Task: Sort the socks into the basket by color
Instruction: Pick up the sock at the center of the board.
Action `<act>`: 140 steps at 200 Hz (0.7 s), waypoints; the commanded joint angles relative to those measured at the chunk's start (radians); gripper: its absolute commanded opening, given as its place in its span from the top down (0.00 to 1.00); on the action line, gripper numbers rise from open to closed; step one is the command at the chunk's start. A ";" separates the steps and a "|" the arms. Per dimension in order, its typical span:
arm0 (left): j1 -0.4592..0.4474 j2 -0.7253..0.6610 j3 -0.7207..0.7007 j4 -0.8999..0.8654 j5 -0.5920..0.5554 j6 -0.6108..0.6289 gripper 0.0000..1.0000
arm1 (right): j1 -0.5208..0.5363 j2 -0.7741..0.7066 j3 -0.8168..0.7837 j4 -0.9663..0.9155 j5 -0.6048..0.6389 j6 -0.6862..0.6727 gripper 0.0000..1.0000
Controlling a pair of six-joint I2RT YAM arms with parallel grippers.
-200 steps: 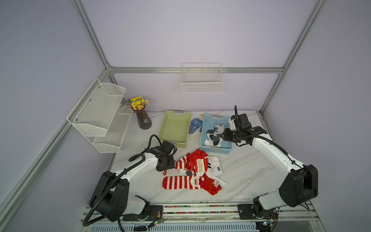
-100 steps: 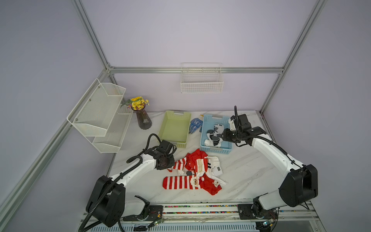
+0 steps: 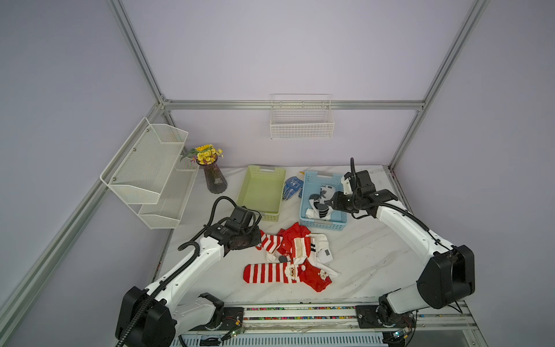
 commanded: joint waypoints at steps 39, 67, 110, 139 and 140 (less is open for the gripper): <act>-0.004 -0.018 0.147 0.050 0.096 0.060 0.88 | 0.005 0.012 0.015 0.034 -0.012 0.007 0.56; -0.005 0.017 0.208 0.049 0.116 0.087 0.88 | 0.004 0.014 0.020 0.032 -0.015 0.007 0.56; -0.005 0.090 0.301 0.064 0.143 0.123 0.88 | 0.004 0.013 0.020 0.034 -0.014 0.007 0.56; -0.003 0.141 0.378 0.068 0.136 0.165 0.88 | 0.004 0.020 0.028 0.033 -0.014 0.010 0.56; -0.002 0.143 0.381 0.068 0.134 0.167 0.88 | 0.005 0.020 0.029 0.033 -0.014 0.010 0.56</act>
